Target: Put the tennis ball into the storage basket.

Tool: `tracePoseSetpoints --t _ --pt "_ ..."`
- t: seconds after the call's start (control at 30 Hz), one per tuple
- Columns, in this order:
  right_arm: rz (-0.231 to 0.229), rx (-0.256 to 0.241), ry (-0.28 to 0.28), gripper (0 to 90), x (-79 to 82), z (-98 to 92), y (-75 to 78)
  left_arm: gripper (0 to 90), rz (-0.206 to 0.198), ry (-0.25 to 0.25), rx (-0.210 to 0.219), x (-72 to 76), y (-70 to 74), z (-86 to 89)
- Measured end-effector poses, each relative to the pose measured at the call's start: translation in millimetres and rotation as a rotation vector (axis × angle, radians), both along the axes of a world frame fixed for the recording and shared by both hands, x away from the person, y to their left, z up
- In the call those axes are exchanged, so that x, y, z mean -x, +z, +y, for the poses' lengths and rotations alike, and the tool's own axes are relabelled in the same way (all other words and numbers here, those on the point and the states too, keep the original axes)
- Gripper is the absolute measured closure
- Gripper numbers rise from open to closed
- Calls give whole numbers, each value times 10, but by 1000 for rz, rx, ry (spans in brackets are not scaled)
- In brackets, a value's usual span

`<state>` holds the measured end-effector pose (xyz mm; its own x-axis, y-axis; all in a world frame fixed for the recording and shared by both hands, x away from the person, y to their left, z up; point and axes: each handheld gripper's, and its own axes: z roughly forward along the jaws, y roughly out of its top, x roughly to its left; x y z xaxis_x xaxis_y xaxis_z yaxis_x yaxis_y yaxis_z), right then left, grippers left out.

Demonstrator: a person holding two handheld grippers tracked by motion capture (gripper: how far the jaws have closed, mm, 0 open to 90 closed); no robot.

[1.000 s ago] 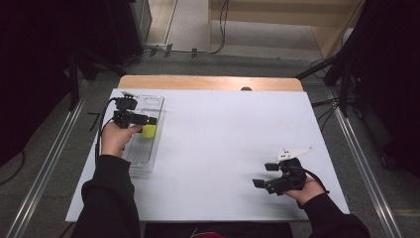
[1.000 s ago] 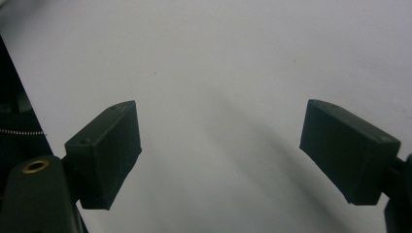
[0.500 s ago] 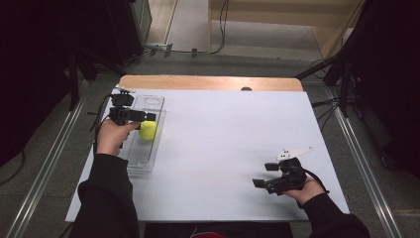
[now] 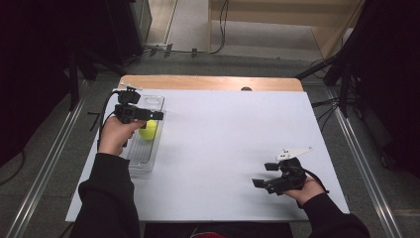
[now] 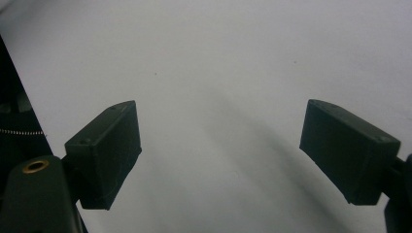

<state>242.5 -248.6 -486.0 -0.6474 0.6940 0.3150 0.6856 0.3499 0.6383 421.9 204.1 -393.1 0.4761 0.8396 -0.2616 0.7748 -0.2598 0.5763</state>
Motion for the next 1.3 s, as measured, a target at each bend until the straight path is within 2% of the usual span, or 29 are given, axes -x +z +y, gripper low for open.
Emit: tracePoseSetpoints --t 0.33,0.6,0.73,1.17,1.23,1.3 --pt "0 -3 -1 128 1 -4 2 227 17 -58 25 11 -14 -175" --pt "0 -4 -3 128 0 -6 2 227 23 -93 31 27 -26 -288" --pt "0 -5 -5 128 0 -7 2 227 24 -106 20 36 -30 -340" --pt "1 -6 -4 128 -2 -13 2 227 27 -161 45 85 -46 -491" --pt "2 -6 -6 128 -1 -14 2 227 24 -169 26 103 -48 -512" --pt "3 -5 -7 128 -2 -16 3 227 20 -176 -12 126 -57 -540"
